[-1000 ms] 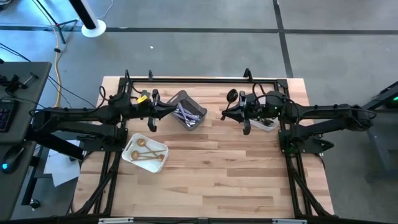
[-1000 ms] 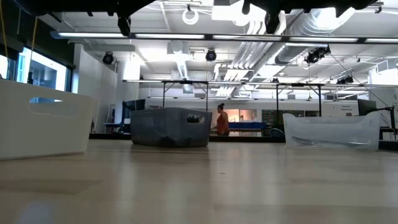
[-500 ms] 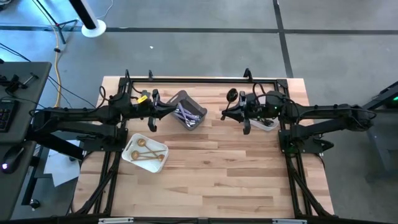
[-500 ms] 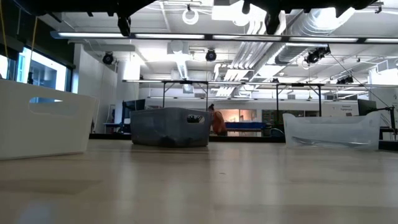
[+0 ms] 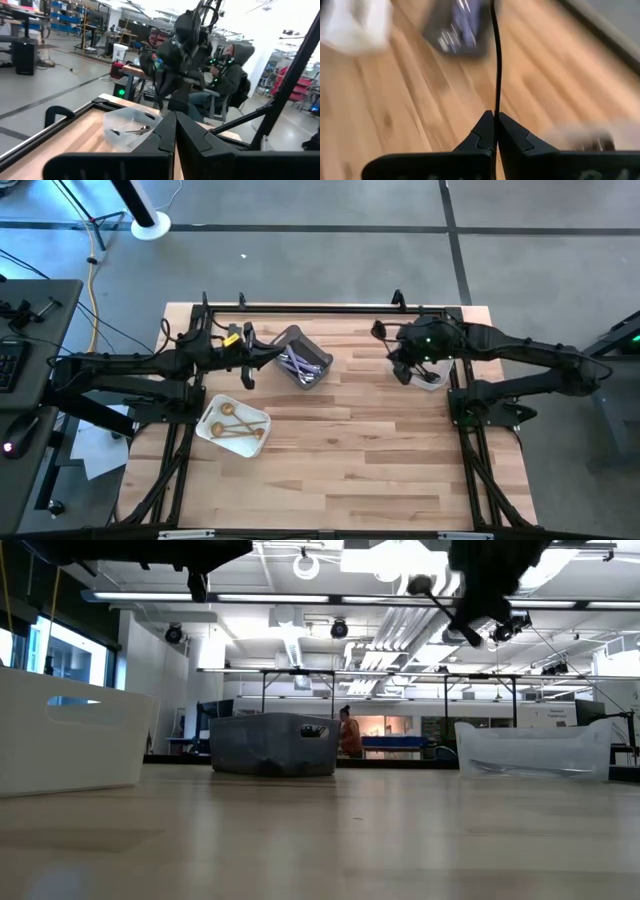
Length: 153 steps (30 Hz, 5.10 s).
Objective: Sort silverware by color (type)
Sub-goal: Put the black spoon into the transparent bin, then return to Home Position
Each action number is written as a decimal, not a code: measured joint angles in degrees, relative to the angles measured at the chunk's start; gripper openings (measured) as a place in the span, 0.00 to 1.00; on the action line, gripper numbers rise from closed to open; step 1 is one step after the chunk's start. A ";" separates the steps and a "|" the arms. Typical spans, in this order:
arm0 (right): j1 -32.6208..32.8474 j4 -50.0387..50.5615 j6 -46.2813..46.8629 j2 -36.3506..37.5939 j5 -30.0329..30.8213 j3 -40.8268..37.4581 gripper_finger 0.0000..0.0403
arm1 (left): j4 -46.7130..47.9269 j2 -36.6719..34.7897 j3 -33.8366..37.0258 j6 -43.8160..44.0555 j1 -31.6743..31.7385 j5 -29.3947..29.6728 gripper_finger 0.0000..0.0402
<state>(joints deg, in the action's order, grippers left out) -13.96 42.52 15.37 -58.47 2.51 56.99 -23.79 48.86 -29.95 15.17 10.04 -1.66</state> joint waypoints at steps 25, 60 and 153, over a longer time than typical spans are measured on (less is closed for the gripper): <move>-22.18 25.90 -11.00 -10.91 -2.54 -6.30 0.00 | 0.37 0.00 0.00 -0.43 0.00 1.06 0.00; -27.43 18.55 -15.82 -33.71 0.74 -6.30 0.00 | -0.09 0.00 0.00 -0.30 0.02 1.49 0.00; 6.52 -50.91 -3.62 -5.76 -7.44 -6.29 0.03 | 1.85 0.28 -3.41 -5.51 0.13 -5.11 0.00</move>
<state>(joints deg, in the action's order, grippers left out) -7.44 -8.39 11.75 -64.23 -4.93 50.70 -21.94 49.15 -33.36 9.66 10.17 -6.76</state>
